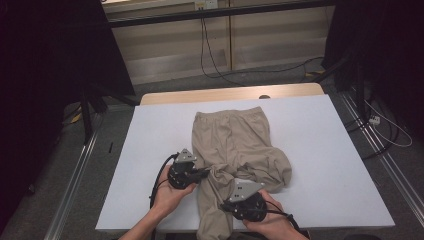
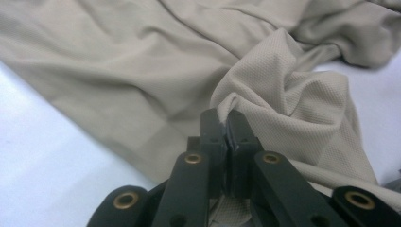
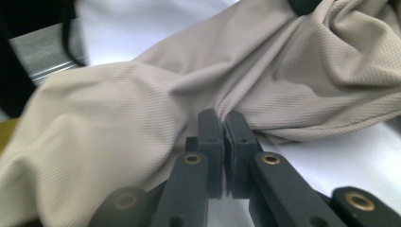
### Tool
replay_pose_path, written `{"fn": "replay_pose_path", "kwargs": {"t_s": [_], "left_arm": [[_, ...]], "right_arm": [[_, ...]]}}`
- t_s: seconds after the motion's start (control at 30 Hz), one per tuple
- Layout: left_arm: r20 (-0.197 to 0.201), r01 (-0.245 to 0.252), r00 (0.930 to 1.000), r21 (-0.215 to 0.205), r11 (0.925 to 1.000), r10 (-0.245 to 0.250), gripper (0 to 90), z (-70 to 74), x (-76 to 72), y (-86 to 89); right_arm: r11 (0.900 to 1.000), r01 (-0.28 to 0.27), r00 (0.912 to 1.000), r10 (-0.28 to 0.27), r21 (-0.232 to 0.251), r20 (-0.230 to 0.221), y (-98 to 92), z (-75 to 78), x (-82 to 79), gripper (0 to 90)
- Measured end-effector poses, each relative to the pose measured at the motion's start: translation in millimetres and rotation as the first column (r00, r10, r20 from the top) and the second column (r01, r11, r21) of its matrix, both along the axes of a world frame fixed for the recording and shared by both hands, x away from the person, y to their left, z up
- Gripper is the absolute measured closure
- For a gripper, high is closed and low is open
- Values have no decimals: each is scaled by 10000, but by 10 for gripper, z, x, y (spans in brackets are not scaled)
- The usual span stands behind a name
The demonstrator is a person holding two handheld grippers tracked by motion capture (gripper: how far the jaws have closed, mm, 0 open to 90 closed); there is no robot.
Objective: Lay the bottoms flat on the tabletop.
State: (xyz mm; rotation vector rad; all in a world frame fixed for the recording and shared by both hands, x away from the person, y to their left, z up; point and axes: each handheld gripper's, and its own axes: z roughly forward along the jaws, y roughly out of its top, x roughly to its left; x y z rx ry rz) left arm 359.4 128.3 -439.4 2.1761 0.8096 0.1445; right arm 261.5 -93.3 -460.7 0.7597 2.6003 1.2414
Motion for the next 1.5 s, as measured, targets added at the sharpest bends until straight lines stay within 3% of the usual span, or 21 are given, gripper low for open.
{"fn": "replay_pose_path", "kwargs": {"t_s": [0.1,0.23,0.3,0.37,0.43,0.53,0.57,0.67,0.73,0.8,0.83,0.9,0.93,0.97,1.0,1.07,1.13,1.17,1.2,1.27,1.5], "left_arm": [[-397,299,9987,-189,9994,-307,873,-16,-110,9],[-478,1010,9937,-3,9949,-1009,861,-16,-329,-8],[-545,1224,9911,85,9924,-1218,834,-14,-422,-19],[-348,1181,9925,135,9929,-1176,727,13,-496,-21],[-14,978,9952,197,9950,-977,571,76,-550,-3],[286,947,9951,-139,9954,-942,581,188,-651,67],[412,1040,9938,-107,9945,-1035,642,208,-700,101],[112,1553,9878,55,9878,-1554,829,164,-813,183],[-110,1722,9851,411,9842,-1718,880,81,-829,160],[-97,1946,9809,580,9792,-1944,858,14,-797,73],[-37,2078,9781,686,9758,-2081,795,-8,-772,19],[137,2014,9789,997,9744,-2037,618,-36,-732,-87],[187,2049,9780,1027,9734,-2079,577,-53,-718,-138],[298,2180,9744,1187,9687,-2230,577,-66,-706,-172],[414,2151,9743,1194,9693,-2213,575,-83,-707,-203],[450,2345,9692,1304,9633,-2420,600,-76,-716,-217],[119,2636,9638,1115,9582,-2665,797,-75,-738,-197],[138,2588,9650,1126,9593,-2620,878,-77,-766,-194],[41,2602,9649,1224,9578,-2627,887,-63,-782,-190],[-266,2471,9690,1074,9630,-2456,895,-51,-814,-159],[-1067,2525,9643,951,9629,-2424,897,-4,-1011,42]], "right_arm": [[9996,-255,9987,259,91,-433,-86,27,-90,888],[9982,-534,9936,560,289,-982,-219,35,-269,889],[9972,-706,9930,725,232,-934,-234,37,-368,889],[9975,-682,9932,694,165,-939,-248,44,-439,879],[9982,-497,9950,523,324,-848,-278,65,-447,766],[9972,46,9985,-6,745,-540,-336,135,-361,621],[9959,278,9984,-235,858,-507,-358,156,-325,591],[9909,855,9959,-821,1036,-368,-432,186,-205,610],[9890,1149,9932,-1127,933,-286,-462,180,-108,708],[9848,1544,9880,-1537,790,-144,-456,160,-2,728],[9851,1613,9868,-1619,595,55,-437,149,49,743],[9846,1676,9858,-1677,489,-21,-393,131,144,729],[9867,1578,9875,-1578,395,-34,-364,124,182,702],[9872,1562,9877,-1563,331,24,-338,113,216,664],[9871,1576,9875,-1576,284,-15,-313,95,248,641],[9859,1674,9859,-1674,22,56,-271,41,293,605],[9834,1816,9833,-1817,-52,-105,-258,-22,299,629],[9825,1865,9824,-1864,29,-56,-263,-29,289,689],[9844,1761,9843,-1761,-1,-147,-273,-19,275,768],[9836,1802,9829,-1800,23,-386,-293,-11,241,866],[9808,1943,9761,-1920,133,-1016,-420,17,9,879]]}}
